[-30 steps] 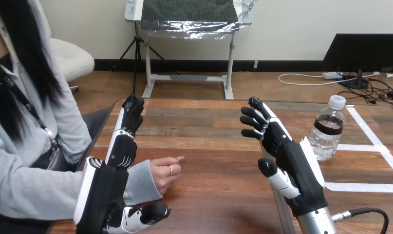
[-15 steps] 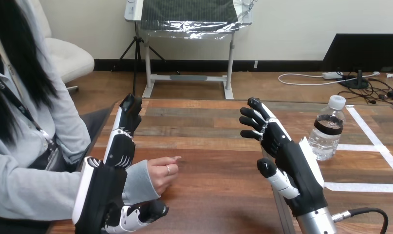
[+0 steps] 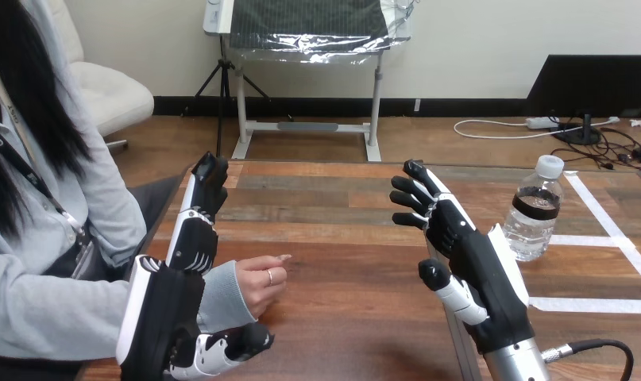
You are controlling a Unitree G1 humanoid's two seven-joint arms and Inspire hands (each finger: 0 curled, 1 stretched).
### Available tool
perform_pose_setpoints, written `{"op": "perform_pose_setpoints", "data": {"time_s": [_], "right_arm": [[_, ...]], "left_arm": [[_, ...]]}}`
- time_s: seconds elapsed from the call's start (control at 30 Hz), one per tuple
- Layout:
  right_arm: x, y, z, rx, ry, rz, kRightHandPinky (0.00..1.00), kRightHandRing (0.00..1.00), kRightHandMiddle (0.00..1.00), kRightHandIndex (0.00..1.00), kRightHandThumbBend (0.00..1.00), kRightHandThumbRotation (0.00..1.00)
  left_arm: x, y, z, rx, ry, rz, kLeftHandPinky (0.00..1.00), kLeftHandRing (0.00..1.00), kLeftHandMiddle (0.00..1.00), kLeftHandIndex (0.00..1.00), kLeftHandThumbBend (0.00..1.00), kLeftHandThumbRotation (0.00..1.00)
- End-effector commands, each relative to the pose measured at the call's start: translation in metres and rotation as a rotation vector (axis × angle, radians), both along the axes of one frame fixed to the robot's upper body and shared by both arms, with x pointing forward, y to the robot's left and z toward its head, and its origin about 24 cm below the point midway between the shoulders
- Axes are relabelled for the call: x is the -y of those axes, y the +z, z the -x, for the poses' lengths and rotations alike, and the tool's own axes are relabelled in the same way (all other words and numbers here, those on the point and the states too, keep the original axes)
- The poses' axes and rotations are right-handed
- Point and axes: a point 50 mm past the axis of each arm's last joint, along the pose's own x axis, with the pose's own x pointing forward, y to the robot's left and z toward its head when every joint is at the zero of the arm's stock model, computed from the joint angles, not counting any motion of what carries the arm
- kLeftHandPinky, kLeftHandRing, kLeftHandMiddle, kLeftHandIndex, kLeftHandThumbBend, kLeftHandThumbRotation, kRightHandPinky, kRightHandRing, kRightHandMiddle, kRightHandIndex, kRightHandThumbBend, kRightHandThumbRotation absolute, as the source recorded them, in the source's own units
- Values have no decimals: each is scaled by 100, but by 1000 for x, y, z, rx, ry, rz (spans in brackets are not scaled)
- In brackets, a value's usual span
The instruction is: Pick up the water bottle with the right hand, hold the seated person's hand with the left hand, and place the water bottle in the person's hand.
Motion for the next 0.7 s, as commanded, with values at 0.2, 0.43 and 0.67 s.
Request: {"op": "perform_pose_setpoints", "data": {"time_s": [0.2,0.43,0.67], "right_arm": [[0,20,-17,90,-3,-17,80,87,89,93,100,84],[1,21,-19,96,-1,-28,80,87,89,93,100,84],[4,24,-20,108,-8,-40,81,88,90,93,100,83]], "left_arm": [[1,13,-11,64,-3,16,100,100,100,100,100,70],[0,14,-12,68,8,12,100,100,100,100,100,70],[-1,14,-11,65,17,13,100,100,100,100,100,70]]}}
